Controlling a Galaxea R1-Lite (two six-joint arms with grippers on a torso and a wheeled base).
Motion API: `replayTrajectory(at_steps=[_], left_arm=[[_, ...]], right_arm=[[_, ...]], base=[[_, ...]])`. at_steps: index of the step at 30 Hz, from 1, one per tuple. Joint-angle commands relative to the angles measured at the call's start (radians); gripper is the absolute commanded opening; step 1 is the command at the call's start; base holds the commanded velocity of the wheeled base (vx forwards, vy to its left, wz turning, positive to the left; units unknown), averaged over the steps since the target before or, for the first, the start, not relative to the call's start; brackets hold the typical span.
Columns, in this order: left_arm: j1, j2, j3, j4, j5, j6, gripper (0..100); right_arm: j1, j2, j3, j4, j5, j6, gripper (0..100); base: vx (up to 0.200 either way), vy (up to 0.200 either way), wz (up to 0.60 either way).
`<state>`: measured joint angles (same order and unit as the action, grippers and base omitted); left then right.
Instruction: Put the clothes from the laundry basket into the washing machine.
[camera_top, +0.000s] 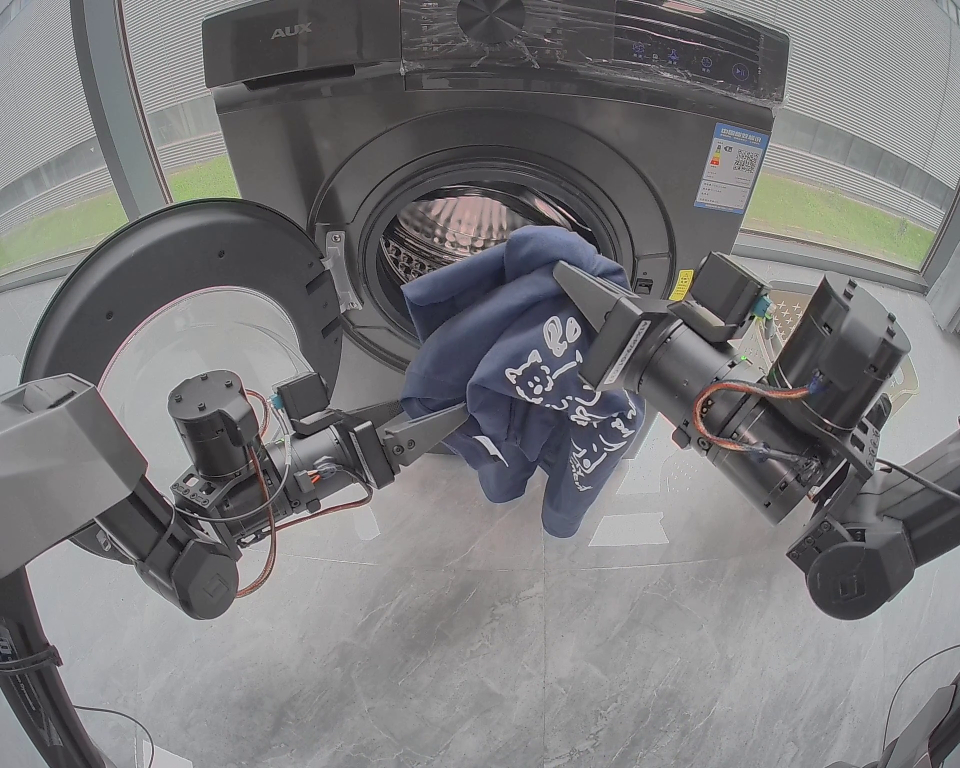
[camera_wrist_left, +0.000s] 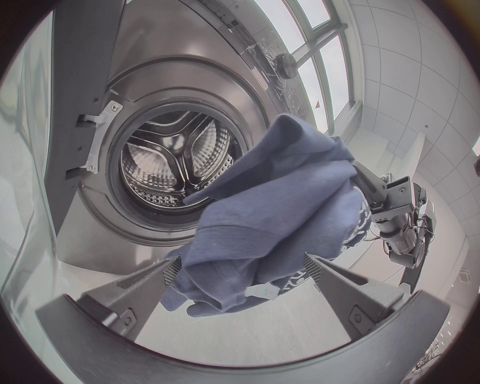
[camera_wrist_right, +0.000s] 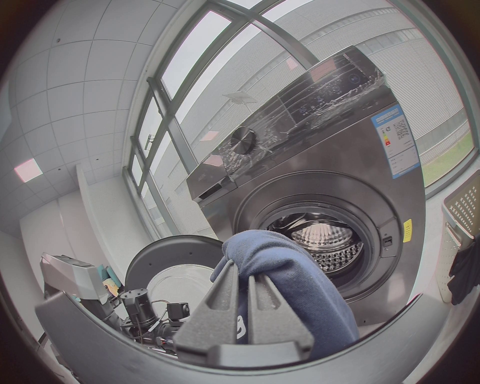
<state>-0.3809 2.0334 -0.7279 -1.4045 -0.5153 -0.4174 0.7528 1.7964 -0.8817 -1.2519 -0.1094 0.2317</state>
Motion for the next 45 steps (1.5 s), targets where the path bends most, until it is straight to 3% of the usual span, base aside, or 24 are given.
replayTrajectory(at_steps=[1, 14, 26, 35, 45], left_arm=[[-0.027, -0.004, 0.004, -0.011, 0.000, -0.001, 100], [-0.073, 0.005, 0.016, -0.027, 0.006, -0.012, 100], [0.025, 0.037, 0.007, -0.044, 0.014, -0.014, 100], [0.013, 0.103, -0.025, -0.073, 0.018, -0.012, 100], [-0.023, 0.085, -0.047, -0.073, 0.017, -0.037, 100]], right_arm=[[0.000, 0.006, -0.002, 0.002, -0.004, 0.000, 0], [-0.003, 0.028, -0.016, 0.009, -0.007, -0.002, 0], [0.000, 0.028, -0.019, 0.009, -0.007, -0.002, 0], [0.002, 0.034, -0.019, 0.009, -0.007, -0.002, 0], [0.010, 0.037, -0.019, 0.008, -0.007, -0.008, 0]], base=[[0.000, 0.000, 0.00], [0.000, 0.000, 0.00], [0.000, 0.000, 0.00], [0.000, 0.000, 0.00], [0.000, 0.000, 0.00]])
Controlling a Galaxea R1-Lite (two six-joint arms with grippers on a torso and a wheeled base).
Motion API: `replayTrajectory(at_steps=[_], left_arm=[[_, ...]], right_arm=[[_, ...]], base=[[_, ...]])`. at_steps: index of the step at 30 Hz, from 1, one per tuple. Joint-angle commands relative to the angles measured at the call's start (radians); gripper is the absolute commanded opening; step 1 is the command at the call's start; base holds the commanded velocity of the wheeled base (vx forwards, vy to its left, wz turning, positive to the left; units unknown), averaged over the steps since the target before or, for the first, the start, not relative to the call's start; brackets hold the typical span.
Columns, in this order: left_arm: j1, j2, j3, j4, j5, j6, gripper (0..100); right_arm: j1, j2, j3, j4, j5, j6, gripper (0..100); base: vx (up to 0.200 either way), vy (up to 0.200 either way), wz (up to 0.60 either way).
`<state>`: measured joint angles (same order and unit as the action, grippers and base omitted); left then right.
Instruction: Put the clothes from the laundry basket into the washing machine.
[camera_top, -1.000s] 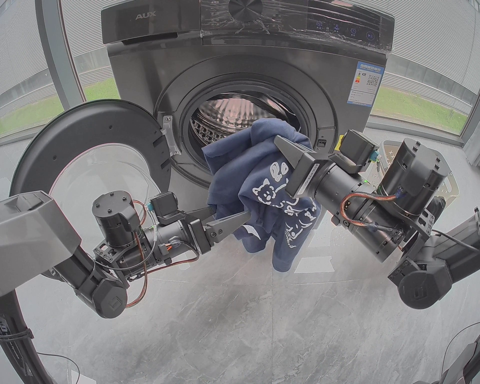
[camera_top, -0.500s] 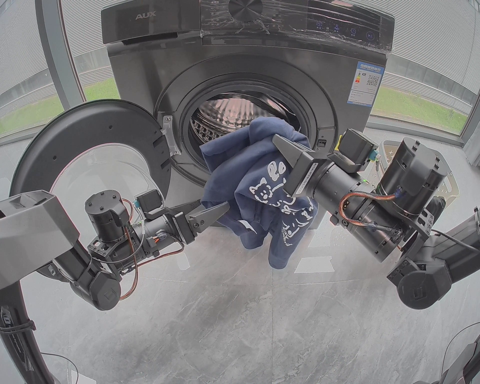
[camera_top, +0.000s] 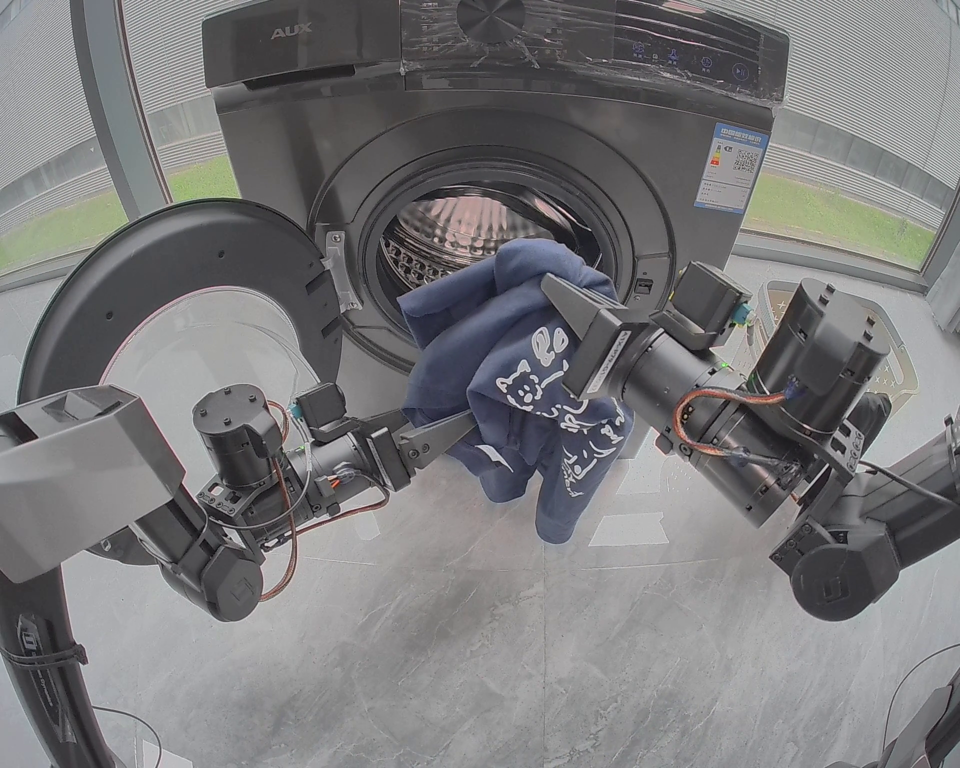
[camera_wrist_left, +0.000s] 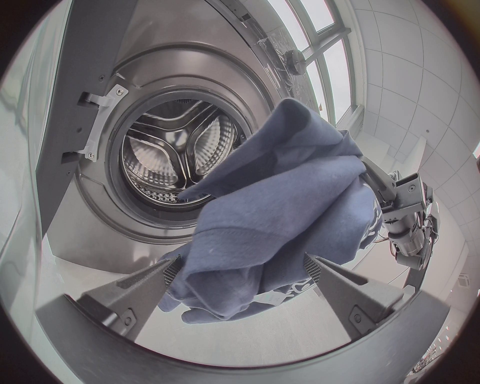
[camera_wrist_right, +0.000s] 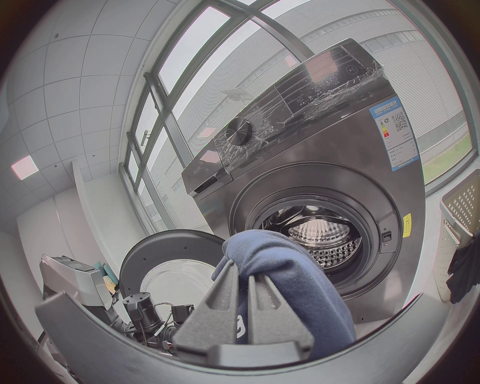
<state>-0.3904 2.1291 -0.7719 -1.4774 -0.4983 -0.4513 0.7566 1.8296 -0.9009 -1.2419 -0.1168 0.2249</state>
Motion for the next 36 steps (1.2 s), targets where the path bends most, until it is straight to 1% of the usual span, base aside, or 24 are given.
replayTrajectory(at_steps=[1, 3, 6, 9, 15, 16, 27, 29, 31, 33, 36], left_arm=[[-0.022, -0.018, -0.001, 0.000, 0.000, -0.009, 100], [-0.045, -0.035, 0.003, 0.000, 0.001, -0.017, 100], [-0.059, -0.046, 0.011, 0.000, 0.010, -0.017, 100], [-0.061, -0.032, 0.010, -0.001, 0.029, -0.014, 100], [-0.057, -0.015, 0.000, -0.012, 0.044, -0.010, 100], [-0.057, -0.015, 0.000, -0.014, 0.044, -0.010, 0], [-0.051, -0.006, 0.005, -0.046, 0.046, -0.014, 0], [-0.051, -0.002, 0.013, -0.072, 0.061, -0.014, 0], [-0.051, -0.014, 0.028, -0.076, 0.067, -0.004, 0], [-0.057, -0.040, 0.068, -0.078, 0.076, 0.016, 0], [-0.064, -0.098, 0.146, -0.078, 0.081, 0.075, 0]], right_arm=[[0.012, 0.007, 0.000, -0.004, 0.000, -0.001, 0], [0.010, 0.017, -0.004, -0.008, -0.001, -0.010, 0], [0.007, 0.027, -0.007, -0.011, -0.001, -0.018, 0], [0.012, 0.027, -0.007, -0.011, -0.001, -0.018, 0], [0.012, 0.025, -0.006, -0.013, -0.001, -0.018, 0], [0.012, 0.025, -0.006, -0.013, -0.001, -0.018, 0], [0.012, 0.025, 0.000, -0.013, -0.001, -0.018, 0], [0.009, 0.025, 0.005, -0.013, -0.001, -0.016, 0], [0.006, 0.025, 0.007, -0.013, -0.001, -0.016, 0], [0.001, 0.025, 0.014, -0.013, 0.000, -0.016, 0], [0.000, 0.028, 0.034, -0.013, 0.000, -0.012, 0]], base=[[0.000, 0.000, 0.00], [0.000, 0.000, 0.00], [0.000, 0.000, 0.00], [0.000, 0.000, 0.00], [0.000, 0.000, 0.00], [0.000, 0.000, 0.00], [0.000, 0.000, 0.00], [0.000, 0.000, 0.00], [0.000, 0.000, 0.00], [0.000, 0.000, 0.00], [0.000, 0.000, 0.00]])
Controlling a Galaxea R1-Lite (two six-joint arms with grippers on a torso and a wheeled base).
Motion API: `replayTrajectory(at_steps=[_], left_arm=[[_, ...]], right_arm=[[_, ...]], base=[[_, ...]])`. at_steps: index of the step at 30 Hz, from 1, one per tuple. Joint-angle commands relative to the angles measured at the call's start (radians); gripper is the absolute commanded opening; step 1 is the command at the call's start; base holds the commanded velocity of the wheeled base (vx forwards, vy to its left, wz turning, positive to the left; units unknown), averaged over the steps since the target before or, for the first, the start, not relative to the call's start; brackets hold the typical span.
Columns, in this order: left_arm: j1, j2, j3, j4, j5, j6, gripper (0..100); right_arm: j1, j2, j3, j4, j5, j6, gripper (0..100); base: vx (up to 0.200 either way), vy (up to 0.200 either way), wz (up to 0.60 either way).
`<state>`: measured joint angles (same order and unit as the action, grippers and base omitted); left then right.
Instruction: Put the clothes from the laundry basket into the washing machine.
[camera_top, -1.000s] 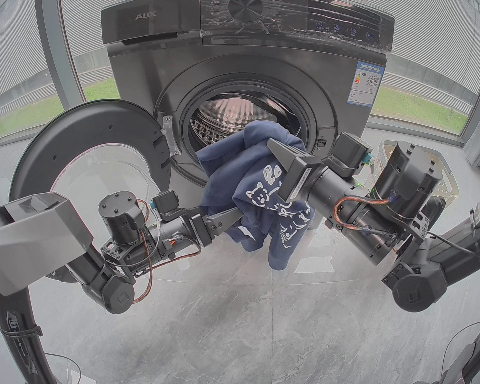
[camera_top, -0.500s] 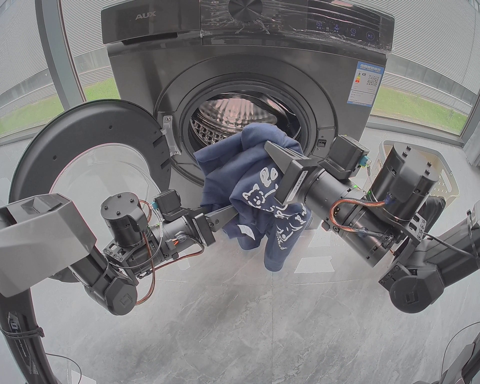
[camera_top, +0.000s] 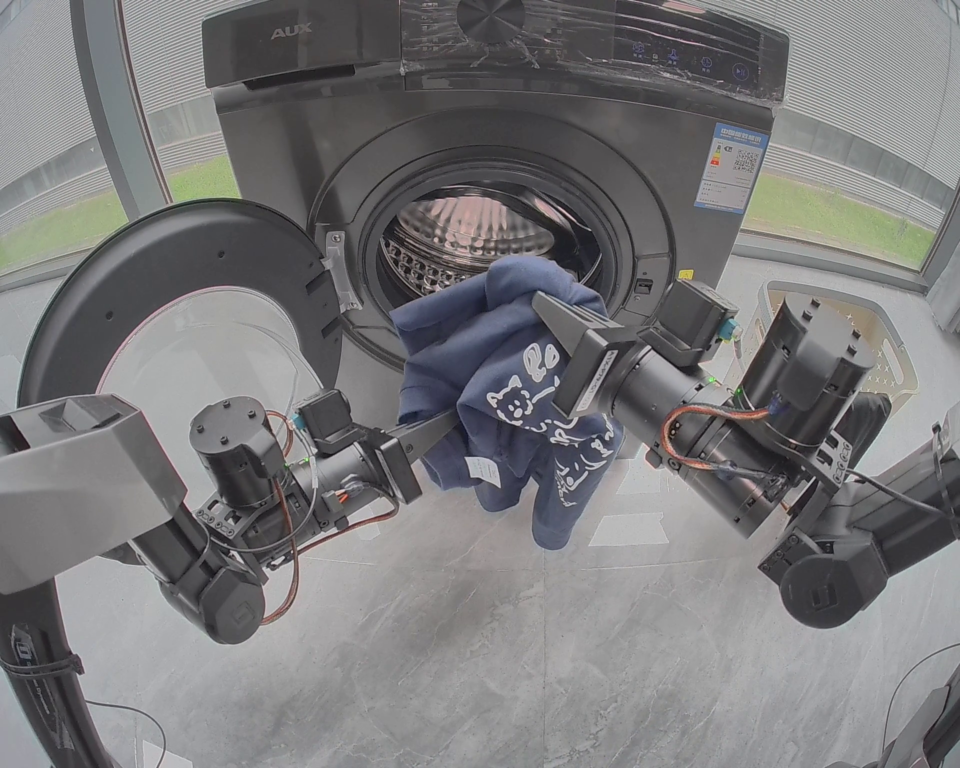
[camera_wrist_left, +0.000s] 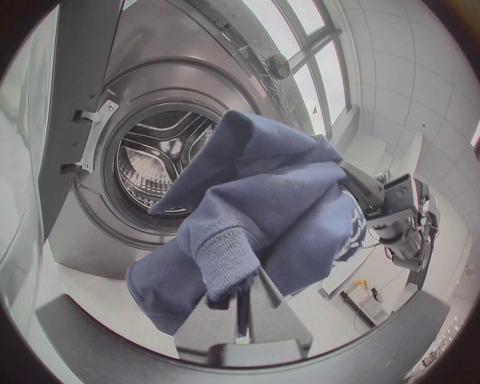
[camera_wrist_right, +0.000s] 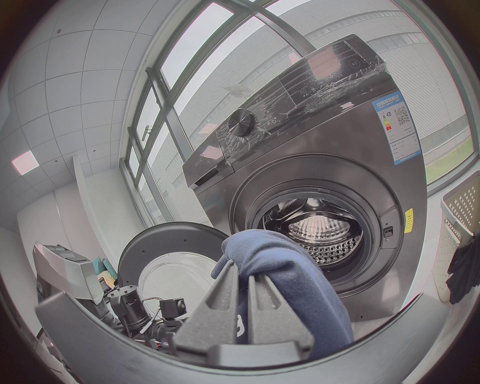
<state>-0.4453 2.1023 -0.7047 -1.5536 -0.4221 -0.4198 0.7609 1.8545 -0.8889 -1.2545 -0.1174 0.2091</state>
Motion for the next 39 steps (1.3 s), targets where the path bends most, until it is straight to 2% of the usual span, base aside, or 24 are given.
replayTrajectory(at_steps=[1, 6, 17, 18, 23, 30, 36, 39], left_arm=[[-0.015, -0.082, 0.103, -0.003, 0.003, 0.058, 0], [-0.027, -0.120, 0.142, -0.005, 0.005, 0.088, 0], [-0.021, -0.191, 0.157, -0.005, 0.009, 0.087, 0], [-0.023, -0.189, 0.151, -0.005, 0.009, 0.087, 0], [-0.009, -0.199, 0.123, -0.005, 0.013, 0.082, 0], [0.000, -0.191, 0.077, -0.003, 0.069, 0.075, 0], [-0.003, -0.186, 0.067, -0.003, 0.086, 0.076, 0], [-0.009, -0.185, 0.053, -0.003, 0.103, 0.078, 0]], right_arm=[[-0.005, 0.003, 0.030, -0.002, 0.002, 0.006, 0], [0.005, 0.019, 0.045, -0.014, 0.002, 0.006, 0], [0.009, 0.035, 0.068, -0.016, 0.007, 0.006, 0], [0.012, 0.037, 0.067, -0.019, 0.004, 0.006, 100], [0.009, 0.035, 0.125, -0.020, 0.002, -0.004, 100], [0.002, 0.037, 0.196, -0.043, 0.002, -0.005, 100], [-0.002, 0.037, 0.237, -0.043, 0.007, -0.008, 100], [-0.002, 0.038, 0.255, -0.043, 0.007, -0.025, 100]], base=[[0.000, 0.000, 0.00], [0.000, 0.000, 0.00], [0.000, 0.000, 0.00], [0.000, 0.000, 0.00], [0.000, 0.000, 0.00], [0.000, 0.000, 0.00], [0.000, 0.000, 0.00], [0.000, 0.000, 0.00]])
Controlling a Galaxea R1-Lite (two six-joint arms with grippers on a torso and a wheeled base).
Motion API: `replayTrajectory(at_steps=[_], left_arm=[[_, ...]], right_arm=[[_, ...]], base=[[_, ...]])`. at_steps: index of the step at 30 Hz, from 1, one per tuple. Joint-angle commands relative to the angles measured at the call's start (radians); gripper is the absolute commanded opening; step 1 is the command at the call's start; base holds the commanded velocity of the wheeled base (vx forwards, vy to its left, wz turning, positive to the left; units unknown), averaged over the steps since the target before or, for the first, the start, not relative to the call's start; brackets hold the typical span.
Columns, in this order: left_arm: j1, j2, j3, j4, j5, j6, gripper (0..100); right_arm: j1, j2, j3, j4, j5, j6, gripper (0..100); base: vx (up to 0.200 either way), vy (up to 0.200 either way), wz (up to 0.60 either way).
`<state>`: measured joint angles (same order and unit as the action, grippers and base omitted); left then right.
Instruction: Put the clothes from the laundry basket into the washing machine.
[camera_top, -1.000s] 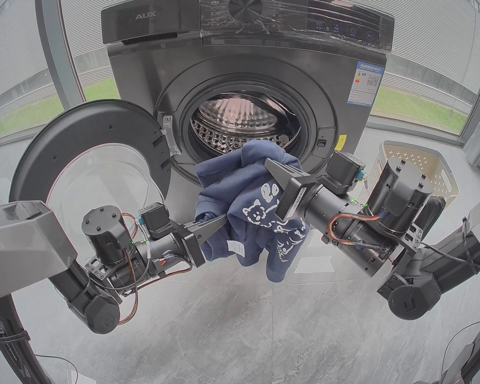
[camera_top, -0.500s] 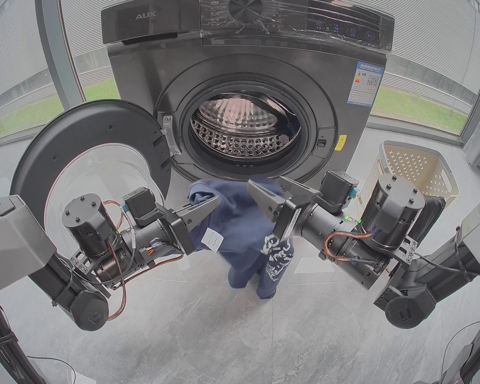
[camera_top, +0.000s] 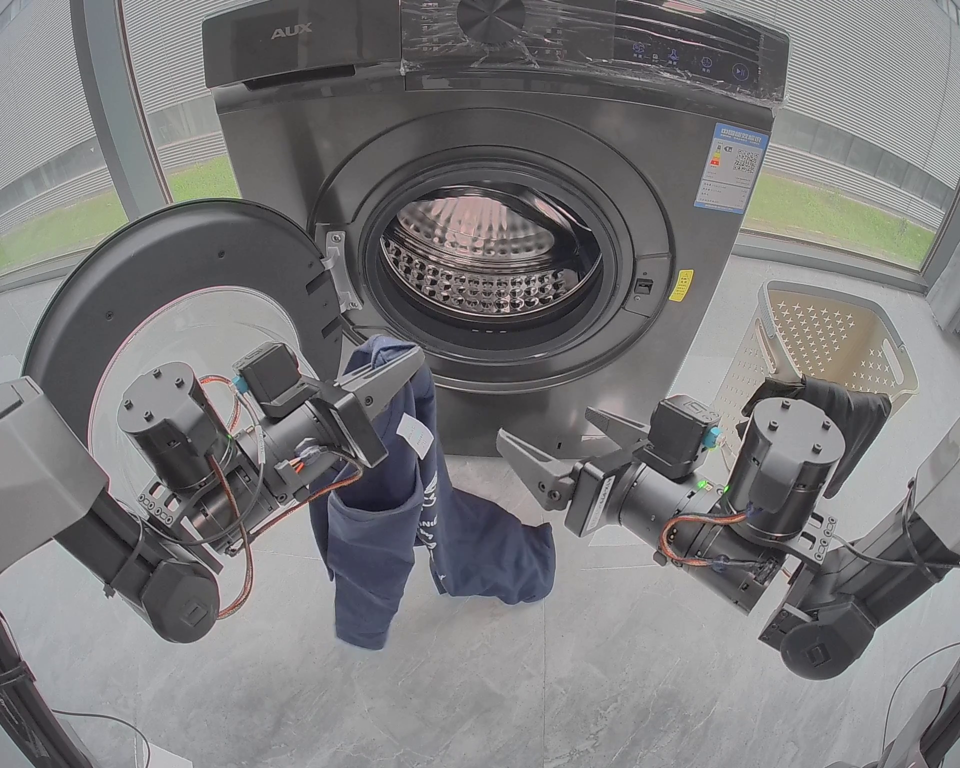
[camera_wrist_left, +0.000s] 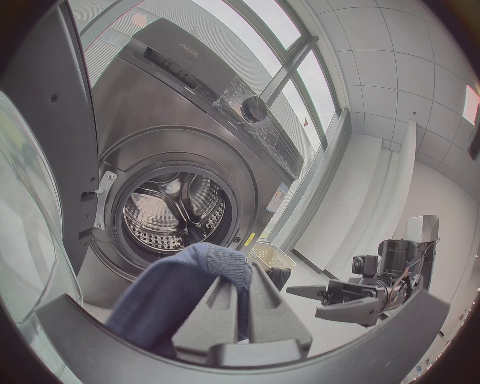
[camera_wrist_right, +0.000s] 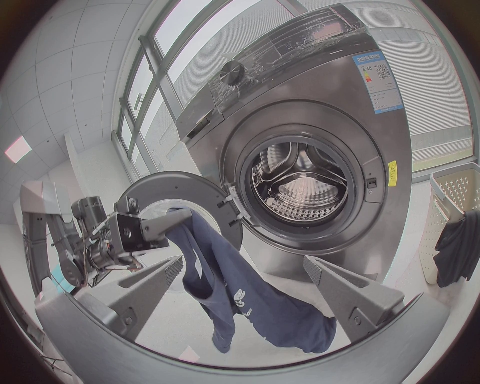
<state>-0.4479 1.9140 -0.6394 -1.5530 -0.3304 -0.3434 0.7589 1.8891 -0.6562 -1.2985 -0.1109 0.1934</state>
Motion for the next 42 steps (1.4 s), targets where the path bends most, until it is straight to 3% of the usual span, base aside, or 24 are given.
replayTrajectory(at_steps=[1, 12, 18, 26, 42], left_arm=[[-0.006, 0.003, -0.020, -0.002, 0.025, 0.003, 0], [-0.008, 0.017, -0.111, -0.002, 0.119, 0.001, 0], [-0.009, 0.033, -0.155, -0.002, 0.162, 0.003, 0], [-0.014, 0.030, -0.157, -0.002, 0.166, 0.003, 0], [-0.015, 0.033, -0.157, -0.002, 0.166, 0.003, 0]], right_arm=[[0.000, 0.005, 0.027, 0.001, 0.002, -0.011, 100], [0.030, 0.071, 0.010, -0.001, 0.000, -0.015, 100], [0.071, 0.180, -0.065, -0.012, -0.004, -0.015, 100], [0.072, 0.327, -0.229, -0.062, -0.004, -0.051, 100], [0.109, 0.508, -0.402, -0.050, -0.007, -0.052, 100]], base=[[0.000, 0.000, 0.00], [0.000, 0.000, 0.00], [0.000, 0.000, 0.00], [0.000, 0.000, 0.00], [0.000, 0.000, 0.00]])
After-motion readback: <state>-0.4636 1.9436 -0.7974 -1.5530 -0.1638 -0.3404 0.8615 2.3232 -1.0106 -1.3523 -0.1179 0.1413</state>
